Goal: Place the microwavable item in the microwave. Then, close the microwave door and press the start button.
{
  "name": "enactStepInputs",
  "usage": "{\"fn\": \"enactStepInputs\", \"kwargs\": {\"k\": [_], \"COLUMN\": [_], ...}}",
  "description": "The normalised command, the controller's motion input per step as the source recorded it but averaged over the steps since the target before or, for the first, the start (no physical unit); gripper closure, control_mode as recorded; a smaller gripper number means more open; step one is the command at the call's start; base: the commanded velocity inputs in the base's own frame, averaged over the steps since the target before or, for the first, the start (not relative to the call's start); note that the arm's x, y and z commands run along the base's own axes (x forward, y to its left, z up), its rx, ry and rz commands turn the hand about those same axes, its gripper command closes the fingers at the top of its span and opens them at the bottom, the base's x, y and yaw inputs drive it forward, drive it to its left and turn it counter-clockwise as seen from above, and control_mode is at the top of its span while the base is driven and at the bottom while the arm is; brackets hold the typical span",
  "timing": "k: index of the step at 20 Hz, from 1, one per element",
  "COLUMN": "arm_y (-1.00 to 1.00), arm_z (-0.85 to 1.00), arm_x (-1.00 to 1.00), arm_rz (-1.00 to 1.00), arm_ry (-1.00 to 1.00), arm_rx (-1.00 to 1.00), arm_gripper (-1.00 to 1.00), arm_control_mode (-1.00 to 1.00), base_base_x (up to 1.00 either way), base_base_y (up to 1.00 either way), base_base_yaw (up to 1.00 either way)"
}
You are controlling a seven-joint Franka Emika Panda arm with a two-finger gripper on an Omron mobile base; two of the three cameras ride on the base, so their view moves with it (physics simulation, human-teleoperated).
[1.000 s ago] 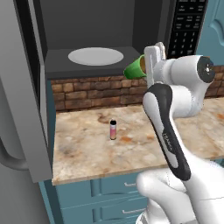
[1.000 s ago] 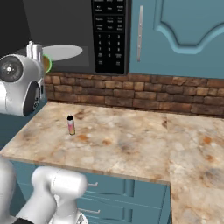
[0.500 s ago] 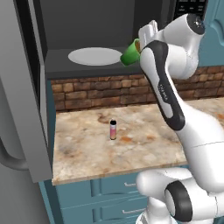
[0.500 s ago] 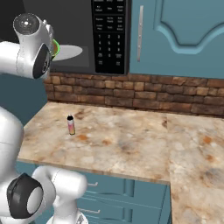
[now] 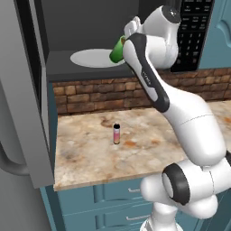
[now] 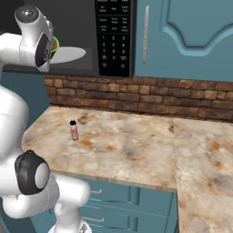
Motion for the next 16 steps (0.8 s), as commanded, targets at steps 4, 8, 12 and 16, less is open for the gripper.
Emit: {"fn": "enactStepInputs", "kwargs": {"k": [4,8,12,16], "arm_y": [0.29,0.3,0.05,0.0], "arm_z": [-0.24,-0.09,0.0,0.0], "arm_x": [0.42,0.28,0.21,0.33], "arm_rz": [0.0,0.0,0.0,0.0], "arm_ry": [0.0,0.0,0.0,0.03], "arm_rx": [-0.06,-0.1,-0.11,-0.15], "arm_gripper": [1.0,1.0,1.0,1.0], "arm_control_mode": [-1.0,-1.0,-1.0,-1.0], "base_base_x": [0.0,0.0,0.0,0.0], "base_base_y": [0.0,0.0,0.0,0.0], "base_base_yaw": [0.0,0.0,0.0,0.0]}}
